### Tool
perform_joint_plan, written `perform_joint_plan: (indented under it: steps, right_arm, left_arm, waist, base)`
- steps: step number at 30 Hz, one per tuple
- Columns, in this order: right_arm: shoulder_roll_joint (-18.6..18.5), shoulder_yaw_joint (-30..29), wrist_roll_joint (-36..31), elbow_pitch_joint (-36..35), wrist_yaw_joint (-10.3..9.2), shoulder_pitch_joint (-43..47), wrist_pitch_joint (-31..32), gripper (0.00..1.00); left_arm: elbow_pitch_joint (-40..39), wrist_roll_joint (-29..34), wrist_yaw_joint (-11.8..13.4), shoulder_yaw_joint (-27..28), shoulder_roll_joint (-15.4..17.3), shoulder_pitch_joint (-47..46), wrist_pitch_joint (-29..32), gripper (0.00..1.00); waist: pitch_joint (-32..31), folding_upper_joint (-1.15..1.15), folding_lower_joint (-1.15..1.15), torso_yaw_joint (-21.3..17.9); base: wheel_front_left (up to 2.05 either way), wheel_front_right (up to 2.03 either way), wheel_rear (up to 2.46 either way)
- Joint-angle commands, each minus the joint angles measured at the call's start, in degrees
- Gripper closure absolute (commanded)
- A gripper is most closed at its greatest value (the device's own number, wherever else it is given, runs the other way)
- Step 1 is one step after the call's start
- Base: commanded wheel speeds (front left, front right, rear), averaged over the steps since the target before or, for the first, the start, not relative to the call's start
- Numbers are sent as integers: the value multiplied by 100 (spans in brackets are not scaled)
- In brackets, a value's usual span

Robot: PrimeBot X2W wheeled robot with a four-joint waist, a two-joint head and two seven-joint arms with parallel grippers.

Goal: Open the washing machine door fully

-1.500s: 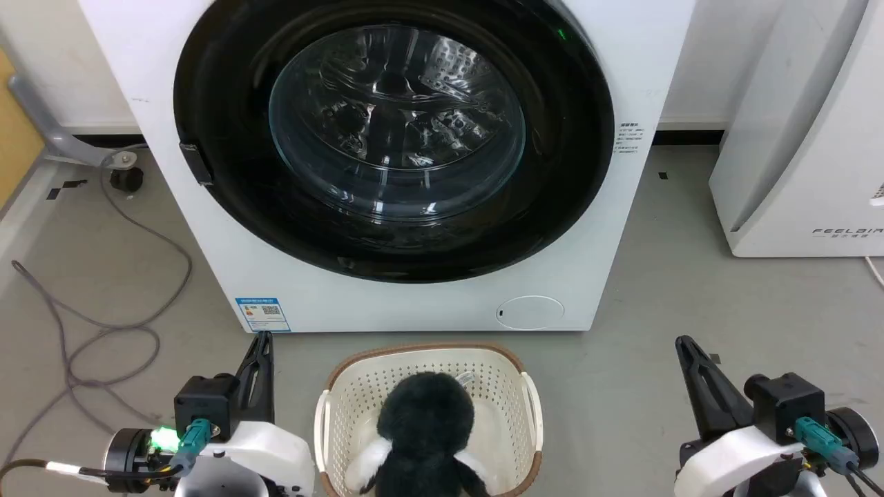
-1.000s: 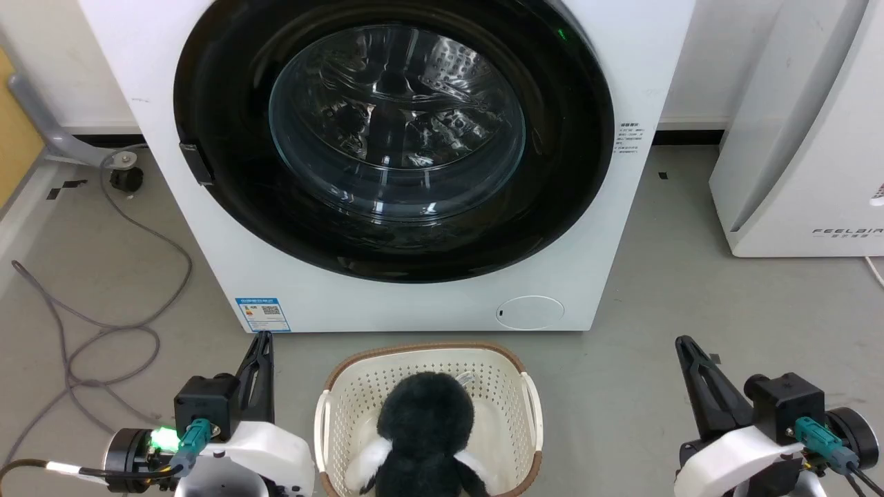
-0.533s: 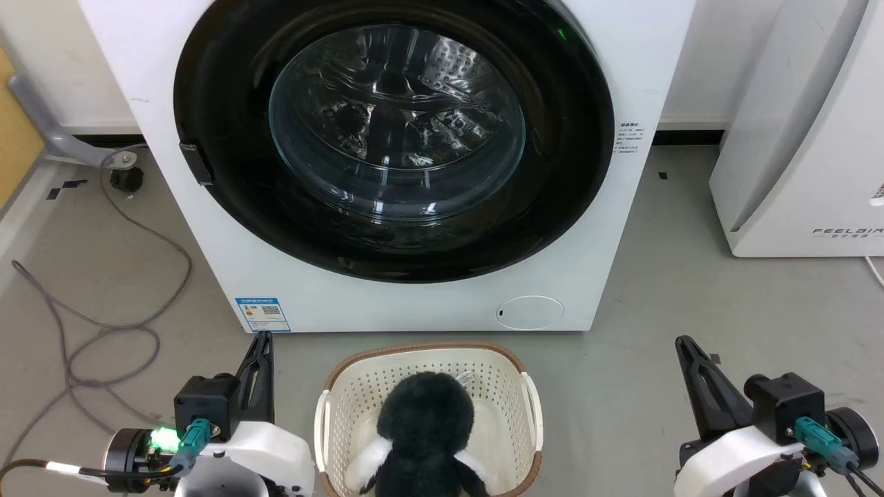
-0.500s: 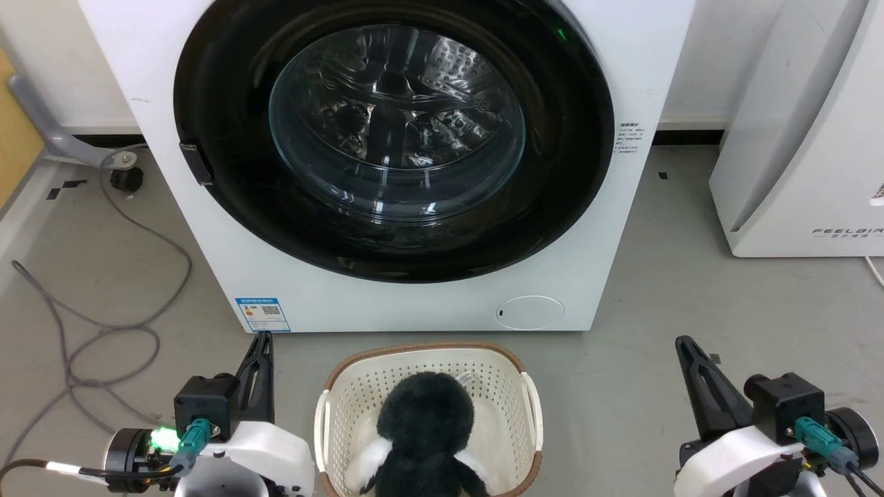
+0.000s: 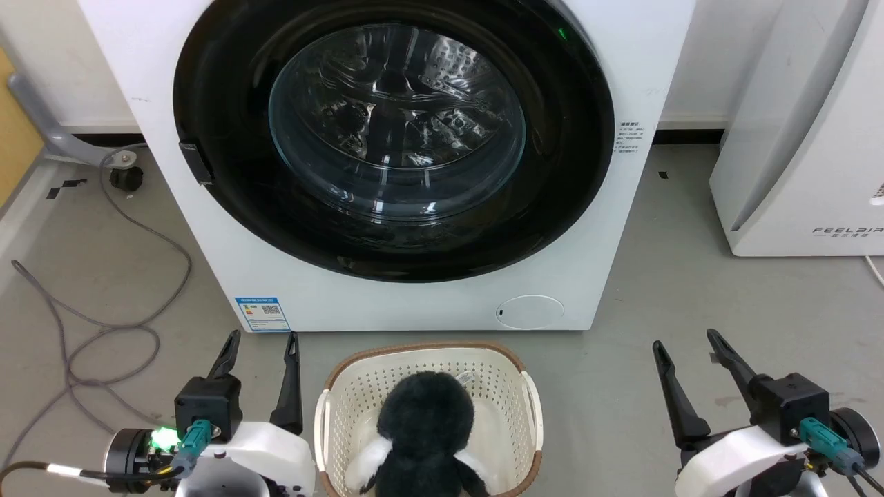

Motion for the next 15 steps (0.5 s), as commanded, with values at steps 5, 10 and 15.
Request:
perform_joint_plan:
  steps: [5,10,15]
  right_arm:
    - [0,-44,240,-15,0,9,-108,0]
    - [0,-36,549,-7,1,5,-168,98]
    - [0,-18,970,-4,1,-2,-228,100]
  left_arm:
    - [11,-12,102,-47,0,32,-107,0]
    - [18,-19,156,-77,0,47,-167,0]
    - [23,-27,209,-104,0,65,-227,0]
  waist:
    - [8,0,0,8]
    - [12,0,0,19]
    - [16,0,0,30]
  base:
    - [0,0,0]
    - [0,0,0]
    - [0,0,0]
